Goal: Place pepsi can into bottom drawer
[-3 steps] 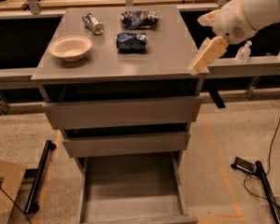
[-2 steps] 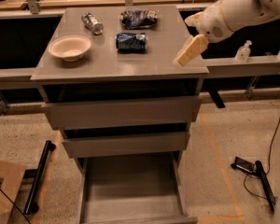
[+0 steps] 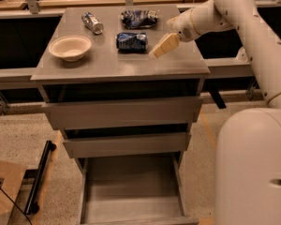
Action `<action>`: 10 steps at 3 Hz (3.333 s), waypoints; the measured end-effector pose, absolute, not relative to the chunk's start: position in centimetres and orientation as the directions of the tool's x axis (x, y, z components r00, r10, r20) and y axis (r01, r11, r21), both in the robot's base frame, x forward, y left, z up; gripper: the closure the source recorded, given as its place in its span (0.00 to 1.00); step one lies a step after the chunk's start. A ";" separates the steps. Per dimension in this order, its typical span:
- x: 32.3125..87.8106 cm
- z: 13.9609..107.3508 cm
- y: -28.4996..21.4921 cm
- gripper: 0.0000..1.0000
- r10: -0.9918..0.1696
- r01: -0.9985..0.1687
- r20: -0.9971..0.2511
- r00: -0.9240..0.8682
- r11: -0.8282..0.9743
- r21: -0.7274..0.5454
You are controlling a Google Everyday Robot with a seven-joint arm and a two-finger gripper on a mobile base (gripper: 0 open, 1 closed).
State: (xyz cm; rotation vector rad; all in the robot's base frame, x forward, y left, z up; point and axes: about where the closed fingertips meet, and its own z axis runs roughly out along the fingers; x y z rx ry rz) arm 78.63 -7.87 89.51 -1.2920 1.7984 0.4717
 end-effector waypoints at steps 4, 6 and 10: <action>84.8 86.4 1.1 0.41 -0.470 -0.935 -0.882 -0.030 0.326 -0.142; 81.8 87.7 -0.5 0.87 -0.504 -0.955 -0.864 0.029 0.242 -0.173; 61.5 99.1 -9.1 1.00 -0.650 -0.941 -0.760 0.011 0.250 -0.228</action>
Offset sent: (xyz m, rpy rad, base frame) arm 0.1180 0.0716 -0.0251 0.1715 -0.0395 0.0333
